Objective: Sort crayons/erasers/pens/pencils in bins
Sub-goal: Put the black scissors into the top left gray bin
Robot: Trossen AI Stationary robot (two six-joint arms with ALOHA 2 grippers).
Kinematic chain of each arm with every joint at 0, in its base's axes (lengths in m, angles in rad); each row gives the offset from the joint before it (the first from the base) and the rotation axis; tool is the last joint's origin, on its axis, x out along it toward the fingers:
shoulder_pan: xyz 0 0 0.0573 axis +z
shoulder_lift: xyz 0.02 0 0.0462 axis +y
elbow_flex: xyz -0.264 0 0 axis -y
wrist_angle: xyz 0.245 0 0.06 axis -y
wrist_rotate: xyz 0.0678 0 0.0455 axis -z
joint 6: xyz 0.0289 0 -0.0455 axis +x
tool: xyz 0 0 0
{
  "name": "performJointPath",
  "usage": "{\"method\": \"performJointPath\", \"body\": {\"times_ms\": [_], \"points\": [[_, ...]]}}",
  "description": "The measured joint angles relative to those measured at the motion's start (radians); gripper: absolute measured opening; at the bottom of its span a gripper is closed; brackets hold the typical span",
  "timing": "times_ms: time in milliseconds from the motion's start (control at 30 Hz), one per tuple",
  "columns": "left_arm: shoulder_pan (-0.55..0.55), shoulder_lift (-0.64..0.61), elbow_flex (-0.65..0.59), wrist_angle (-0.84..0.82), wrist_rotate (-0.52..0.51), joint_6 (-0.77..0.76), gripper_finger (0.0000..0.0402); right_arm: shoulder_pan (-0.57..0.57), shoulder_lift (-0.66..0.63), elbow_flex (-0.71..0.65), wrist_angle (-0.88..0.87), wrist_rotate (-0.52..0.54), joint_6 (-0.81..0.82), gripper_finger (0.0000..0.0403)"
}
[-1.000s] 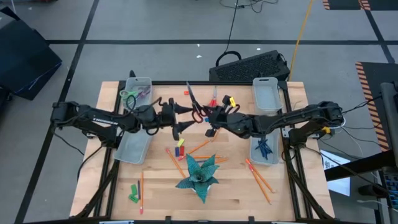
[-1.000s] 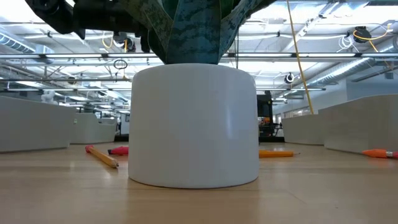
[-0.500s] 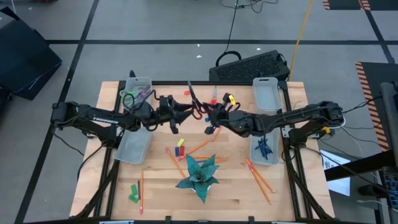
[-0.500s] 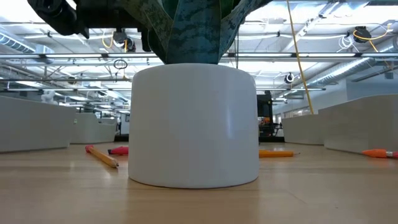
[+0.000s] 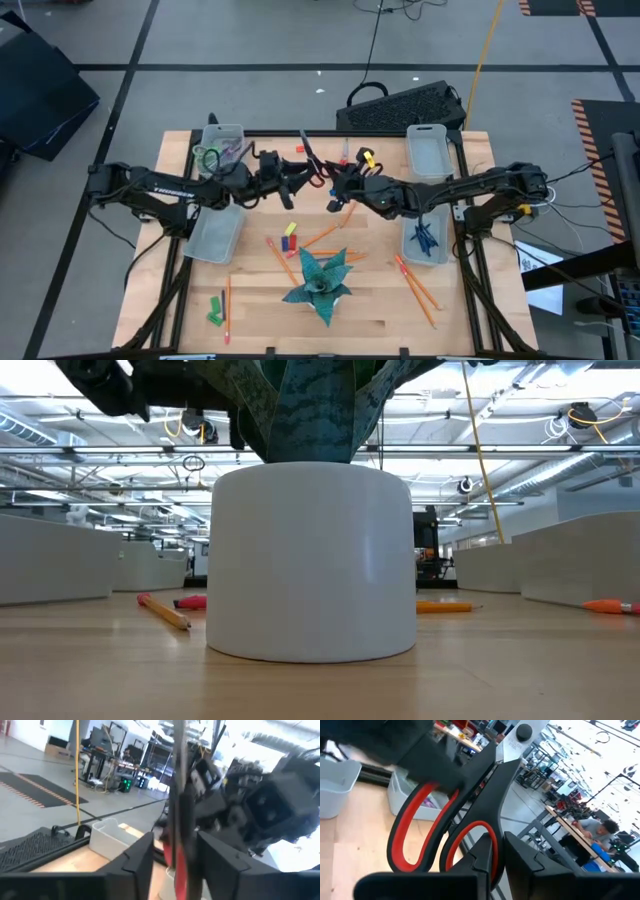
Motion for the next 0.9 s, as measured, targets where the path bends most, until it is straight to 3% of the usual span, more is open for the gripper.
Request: {"method": "performJointPath", "body": {"times_ms": [167, 300, 433, 633, 767, 900], "points": [[-0.001, 0.081, 0.053, -0.013, 0.008, 0.006, 0.0216, 0.0, -0.001, 0.0, 0.008, 0.042, -0.005, 0.0028], [0.001, 0.111, 0.083, -0.002, -0.015, 0.023, 0.0219, 0.003, -0.001, 0.0, -0.016, 0.051, -0.002, 0.0028], [0.001, 0.112, 0.086, -0.005, -0.053, 0.026, 0.0172, 0.005, -0.001, 0.001, -0.015, 0.076, 0.0, 0.0029], [0.003, 0.112, 0.086, -0.005, -0.064, 0.064, 0.0035, 0.004, -0.001, 0.001, -0.029, 0.075, 0.015, 0.0044], [0.003, 0.111, 0.086, -0.012, -0.075, 0.101, 0.0032, 0.007, -0.001, 0.001, -0.06, 0.069, 0.066, 0.0071], [0.002, 0.09, 0.095, -0.07, -0.12, 0.145, 0.004, 0.026, -0.001, 0.002, -0.087, 0.055, 0.137, 0.0124]]}}
